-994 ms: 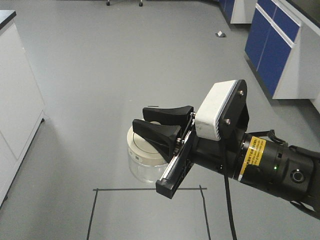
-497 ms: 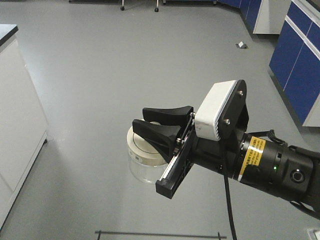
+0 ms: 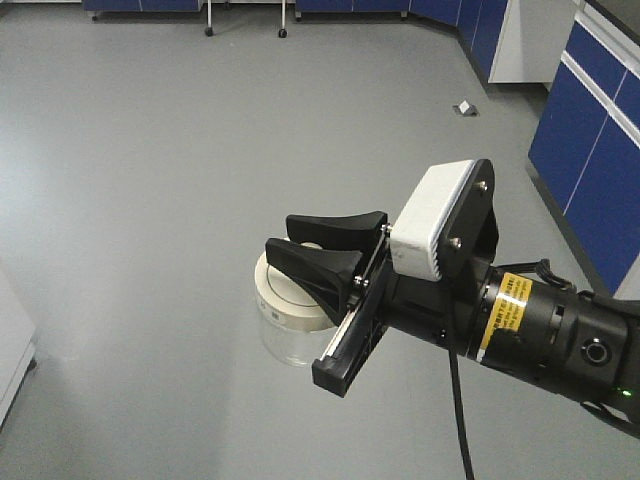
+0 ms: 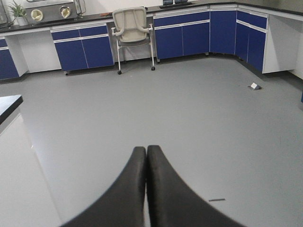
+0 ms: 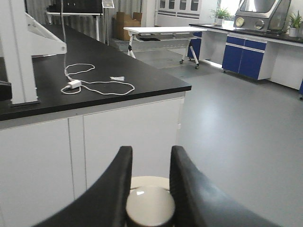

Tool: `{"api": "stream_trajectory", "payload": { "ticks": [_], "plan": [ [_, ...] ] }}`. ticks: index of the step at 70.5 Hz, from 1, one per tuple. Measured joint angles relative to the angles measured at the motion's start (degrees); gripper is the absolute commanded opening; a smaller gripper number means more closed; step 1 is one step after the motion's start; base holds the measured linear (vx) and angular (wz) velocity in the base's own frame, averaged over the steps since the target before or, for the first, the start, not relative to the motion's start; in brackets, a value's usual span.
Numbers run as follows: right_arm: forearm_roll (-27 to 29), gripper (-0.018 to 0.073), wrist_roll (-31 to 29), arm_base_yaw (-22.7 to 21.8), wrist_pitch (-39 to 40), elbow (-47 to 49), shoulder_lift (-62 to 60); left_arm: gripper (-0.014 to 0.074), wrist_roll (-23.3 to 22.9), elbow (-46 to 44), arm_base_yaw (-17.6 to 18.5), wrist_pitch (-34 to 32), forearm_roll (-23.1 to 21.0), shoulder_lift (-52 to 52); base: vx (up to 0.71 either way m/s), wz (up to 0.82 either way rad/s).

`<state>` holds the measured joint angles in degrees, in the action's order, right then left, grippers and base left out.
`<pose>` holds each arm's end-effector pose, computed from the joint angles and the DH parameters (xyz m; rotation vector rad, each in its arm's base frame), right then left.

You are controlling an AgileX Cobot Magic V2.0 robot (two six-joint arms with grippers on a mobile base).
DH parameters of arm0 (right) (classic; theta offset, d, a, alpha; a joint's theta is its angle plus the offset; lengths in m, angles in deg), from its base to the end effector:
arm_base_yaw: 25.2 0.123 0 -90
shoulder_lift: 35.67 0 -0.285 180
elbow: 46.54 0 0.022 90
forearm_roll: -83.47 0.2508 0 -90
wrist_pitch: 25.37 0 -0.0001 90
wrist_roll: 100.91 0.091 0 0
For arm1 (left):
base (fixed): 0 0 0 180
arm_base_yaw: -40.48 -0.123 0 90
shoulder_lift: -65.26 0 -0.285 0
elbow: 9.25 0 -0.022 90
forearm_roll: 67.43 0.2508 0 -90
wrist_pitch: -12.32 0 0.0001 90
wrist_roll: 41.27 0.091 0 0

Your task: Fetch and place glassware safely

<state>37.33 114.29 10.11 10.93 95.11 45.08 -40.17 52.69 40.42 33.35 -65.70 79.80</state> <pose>0.1949 0.1856 0.2984 -0.8847 1.4029 0.7618 0.0530 0.0010 0.2626 0.0313 1.7016 0.0454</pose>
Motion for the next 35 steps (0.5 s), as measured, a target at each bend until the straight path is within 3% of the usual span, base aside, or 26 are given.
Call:
{"api": "stream_trajectory", "payload": {
  "ticks": [35],
  "plan": [
    [0.0,-0.0003,0.0,0.0,-0.1,0.0,0.0,-0.0007,0.0,0.0,0.0,0.0,0.0,0.0,0.52,0.02]
  ]
}}
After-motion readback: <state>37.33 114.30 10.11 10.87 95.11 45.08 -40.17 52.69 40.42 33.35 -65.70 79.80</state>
